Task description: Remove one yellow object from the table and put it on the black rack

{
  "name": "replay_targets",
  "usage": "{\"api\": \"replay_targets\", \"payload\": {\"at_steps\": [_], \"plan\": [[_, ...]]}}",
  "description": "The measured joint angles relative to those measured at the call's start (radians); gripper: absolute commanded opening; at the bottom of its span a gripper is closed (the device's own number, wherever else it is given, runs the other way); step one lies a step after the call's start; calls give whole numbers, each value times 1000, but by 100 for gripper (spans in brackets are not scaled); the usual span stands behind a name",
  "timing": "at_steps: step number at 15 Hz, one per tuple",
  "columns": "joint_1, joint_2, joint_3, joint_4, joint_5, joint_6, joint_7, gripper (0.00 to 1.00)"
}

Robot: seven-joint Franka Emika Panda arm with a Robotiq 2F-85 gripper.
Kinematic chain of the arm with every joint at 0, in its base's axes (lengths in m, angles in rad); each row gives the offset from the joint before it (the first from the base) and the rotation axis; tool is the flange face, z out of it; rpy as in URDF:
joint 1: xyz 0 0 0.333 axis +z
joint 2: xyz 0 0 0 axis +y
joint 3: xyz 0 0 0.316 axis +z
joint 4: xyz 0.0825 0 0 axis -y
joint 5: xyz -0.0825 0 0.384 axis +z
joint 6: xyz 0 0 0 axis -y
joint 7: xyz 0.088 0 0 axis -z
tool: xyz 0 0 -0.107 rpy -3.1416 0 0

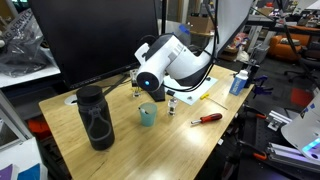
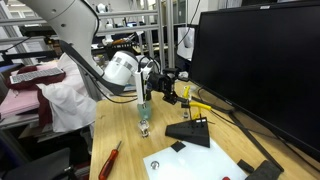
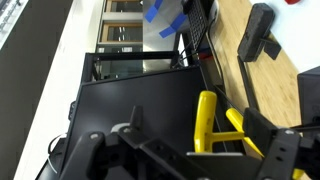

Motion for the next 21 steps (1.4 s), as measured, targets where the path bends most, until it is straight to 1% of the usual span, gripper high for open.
{"api": "replay_targets", "payload": {"at_steps": [4,8,21], "plan": [[2,-54,1,-1,100,-32,-2,100],[2,-71,1,-1,159,-49,-2,100],[9,-145,6,-2,201,-52,5,100]]}}
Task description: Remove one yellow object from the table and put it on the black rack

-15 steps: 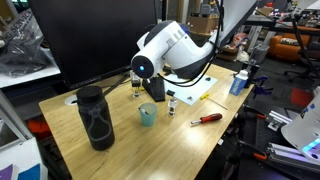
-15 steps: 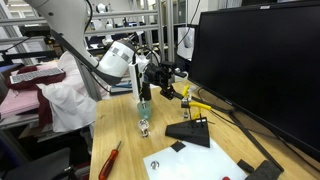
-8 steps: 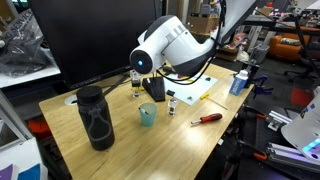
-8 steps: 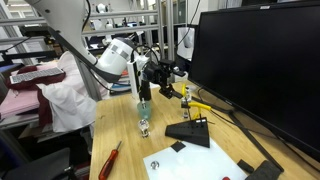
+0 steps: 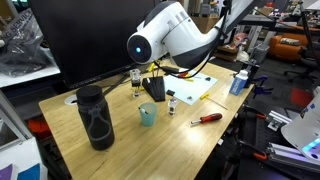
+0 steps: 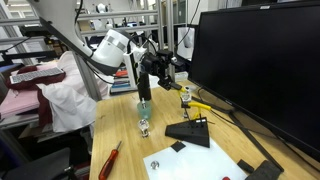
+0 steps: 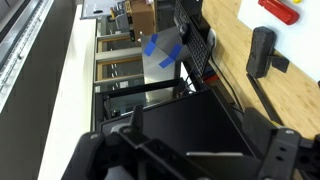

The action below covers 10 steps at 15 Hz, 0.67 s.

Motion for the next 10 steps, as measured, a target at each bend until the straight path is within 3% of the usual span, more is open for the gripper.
{"api": "replay_targets", "payload": {"at_steps": [10], "plan": [[24,-100,26,-28,15,-5,1,100]]}}
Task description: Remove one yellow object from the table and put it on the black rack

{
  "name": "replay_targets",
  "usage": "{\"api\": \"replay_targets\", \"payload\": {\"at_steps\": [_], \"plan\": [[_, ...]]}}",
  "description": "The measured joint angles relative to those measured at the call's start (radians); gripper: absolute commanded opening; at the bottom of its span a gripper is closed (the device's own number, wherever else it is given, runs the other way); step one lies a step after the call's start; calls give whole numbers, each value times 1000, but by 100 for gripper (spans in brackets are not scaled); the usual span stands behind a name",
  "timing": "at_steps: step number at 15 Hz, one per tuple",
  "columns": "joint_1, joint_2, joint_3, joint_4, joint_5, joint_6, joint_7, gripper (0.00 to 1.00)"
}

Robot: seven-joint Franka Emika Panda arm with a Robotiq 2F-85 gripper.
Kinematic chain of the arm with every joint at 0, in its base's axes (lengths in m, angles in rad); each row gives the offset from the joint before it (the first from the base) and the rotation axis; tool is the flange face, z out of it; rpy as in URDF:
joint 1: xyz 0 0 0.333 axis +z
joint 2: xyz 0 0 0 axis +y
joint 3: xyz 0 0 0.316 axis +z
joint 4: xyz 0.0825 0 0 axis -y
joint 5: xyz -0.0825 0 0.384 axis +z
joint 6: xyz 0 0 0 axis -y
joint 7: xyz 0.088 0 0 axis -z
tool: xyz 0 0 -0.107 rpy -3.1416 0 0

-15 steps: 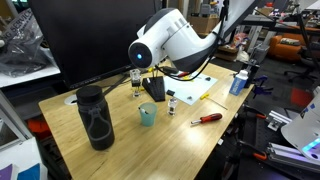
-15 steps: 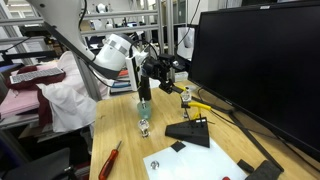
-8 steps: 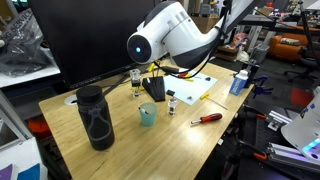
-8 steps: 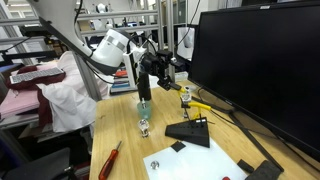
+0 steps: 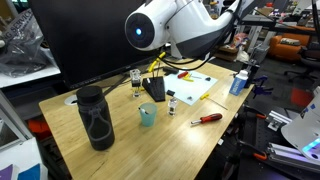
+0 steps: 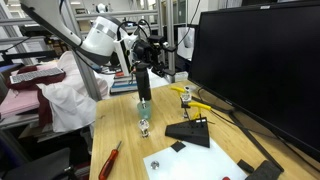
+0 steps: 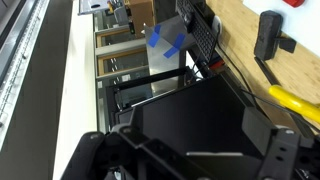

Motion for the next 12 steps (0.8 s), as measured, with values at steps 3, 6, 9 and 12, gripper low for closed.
{"api": "replay_targets", "payload": {"at_steps": [3,6,9,12], "plan": [[8,-50,14,-30,47,-4,18,100],[10,-92,29,-66,97,1,56,100],[8,-96,29,-73,98,4,62,100],[8,-96,29,-73,98,4,63,100]]}}
